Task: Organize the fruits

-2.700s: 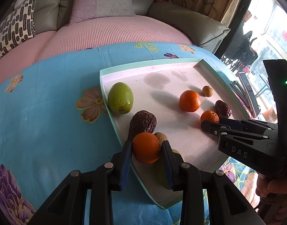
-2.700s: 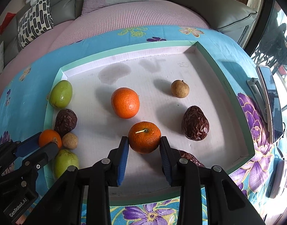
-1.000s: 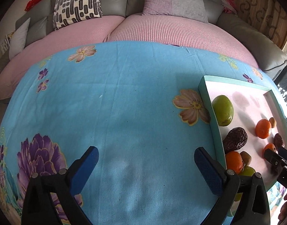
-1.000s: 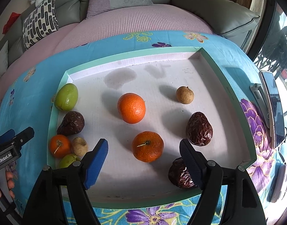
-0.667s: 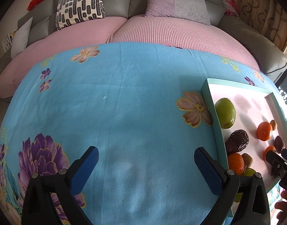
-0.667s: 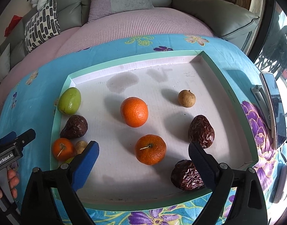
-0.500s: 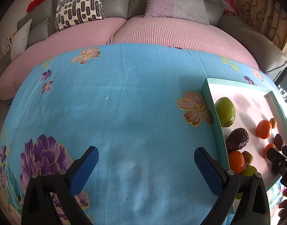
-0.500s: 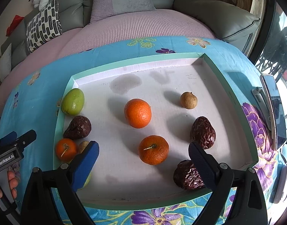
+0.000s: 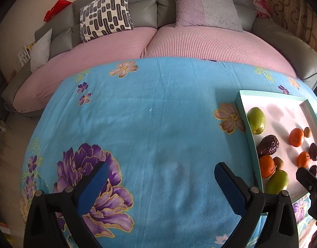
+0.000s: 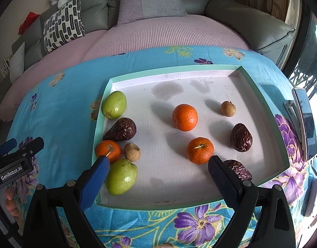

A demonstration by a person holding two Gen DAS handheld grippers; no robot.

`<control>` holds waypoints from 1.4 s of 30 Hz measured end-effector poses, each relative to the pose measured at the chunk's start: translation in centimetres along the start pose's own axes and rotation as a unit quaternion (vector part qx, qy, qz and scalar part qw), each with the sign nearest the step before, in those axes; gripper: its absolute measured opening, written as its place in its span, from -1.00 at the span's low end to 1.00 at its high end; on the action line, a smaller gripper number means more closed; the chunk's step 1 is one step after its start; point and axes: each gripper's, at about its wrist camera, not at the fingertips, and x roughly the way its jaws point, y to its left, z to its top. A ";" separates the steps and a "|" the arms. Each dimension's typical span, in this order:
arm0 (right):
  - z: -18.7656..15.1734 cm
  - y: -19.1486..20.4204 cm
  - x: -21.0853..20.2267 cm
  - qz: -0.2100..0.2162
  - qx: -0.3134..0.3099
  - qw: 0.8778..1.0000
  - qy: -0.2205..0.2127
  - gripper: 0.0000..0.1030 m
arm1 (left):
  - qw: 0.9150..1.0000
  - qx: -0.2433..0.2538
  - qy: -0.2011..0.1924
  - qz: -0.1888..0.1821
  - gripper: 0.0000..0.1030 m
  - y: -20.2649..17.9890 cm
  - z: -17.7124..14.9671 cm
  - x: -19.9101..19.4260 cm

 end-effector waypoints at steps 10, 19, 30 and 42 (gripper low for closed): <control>-1.1 1.7 -1.8 0.007 -0.011 1.000 -0.018 0.87 | 1.000 0.005 -0.001 0.008 1.00 1.2 -2.4 -1.6; -2.8 2.7 -2.6 0.013 -0.021 0.999 -0.022 0.87 | 1.000 -0.013 0.012 0.017 1.00 3.1 -4.0 -1.7; -4.0 2.2 -2.6 0.009 -0.017 1.000 -0.019 0.87 | 1.000 -0.013 0.024 0.009 1.00 3.4 -4.9 -1.4; -3.8 2.2 -2.2 0.006 -0.019 1.000 -0.017 0.87 | 0.999 -0.008 0.033 -0.001 1.00 3.1 -4.9 -0.9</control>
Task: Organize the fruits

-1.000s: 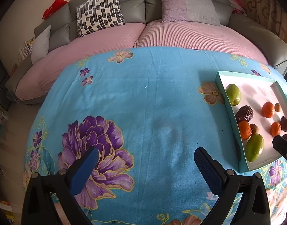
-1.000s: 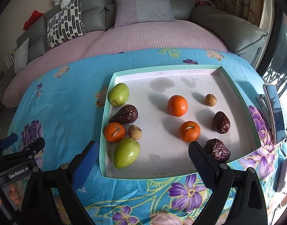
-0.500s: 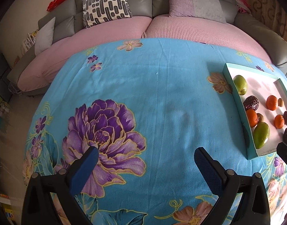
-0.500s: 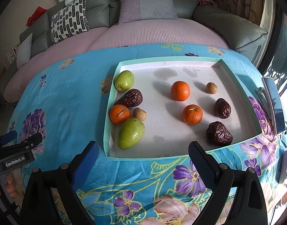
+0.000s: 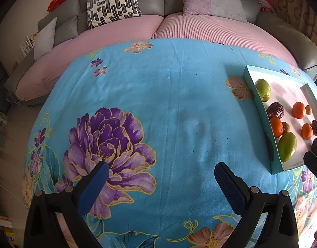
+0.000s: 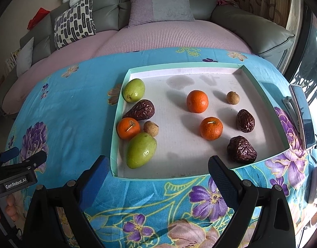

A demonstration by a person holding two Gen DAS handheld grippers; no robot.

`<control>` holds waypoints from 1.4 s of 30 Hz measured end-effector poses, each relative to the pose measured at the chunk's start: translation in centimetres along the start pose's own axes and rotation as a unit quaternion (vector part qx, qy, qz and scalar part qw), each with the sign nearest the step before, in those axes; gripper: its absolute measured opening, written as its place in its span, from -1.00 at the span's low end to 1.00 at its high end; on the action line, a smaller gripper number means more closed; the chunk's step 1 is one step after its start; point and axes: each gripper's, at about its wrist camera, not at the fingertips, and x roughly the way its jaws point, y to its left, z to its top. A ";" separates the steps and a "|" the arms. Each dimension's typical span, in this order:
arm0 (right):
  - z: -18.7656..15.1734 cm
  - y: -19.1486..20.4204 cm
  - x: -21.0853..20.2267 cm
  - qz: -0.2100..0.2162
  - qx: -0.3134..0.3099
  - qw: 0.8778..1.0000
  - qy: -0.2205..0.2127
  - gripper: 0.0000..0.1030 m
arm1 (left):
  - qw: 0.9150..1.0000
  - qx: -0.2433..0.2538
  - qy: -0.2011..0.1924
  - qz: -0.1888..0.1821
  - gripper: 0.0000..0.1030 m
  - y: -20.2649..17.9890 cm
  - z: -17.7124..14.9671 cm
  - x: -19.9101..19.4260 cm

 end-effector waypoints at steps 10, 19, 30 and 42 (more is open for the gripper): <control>0.0 0.0 0.1 -0.001 -0.001 1.000 0.001 0.87 | 1.000 0.003 0.004 -0.005 1.00 -0.1 -0.1 0.2; 0.0 0.1 0.3 -0.003 -0.006 1.000 0.004 0.87 | 1.000 0.004 0.006 -0.008 1.00 -0.1 -0.1 0.3; -0.1 0.1 0.4 -0.003 -0.006 1.000 0.006 0.87 | 1.000 0.003 0.007 -0.010 1.00 -0.1 -0.1 0.3; -0.2 0.1 0.6 -0.003 -0.008 1.000 0.009 0.87 | 1.000 0.002 0.007 -0.010 1.00 -0.2 -0.2 0.4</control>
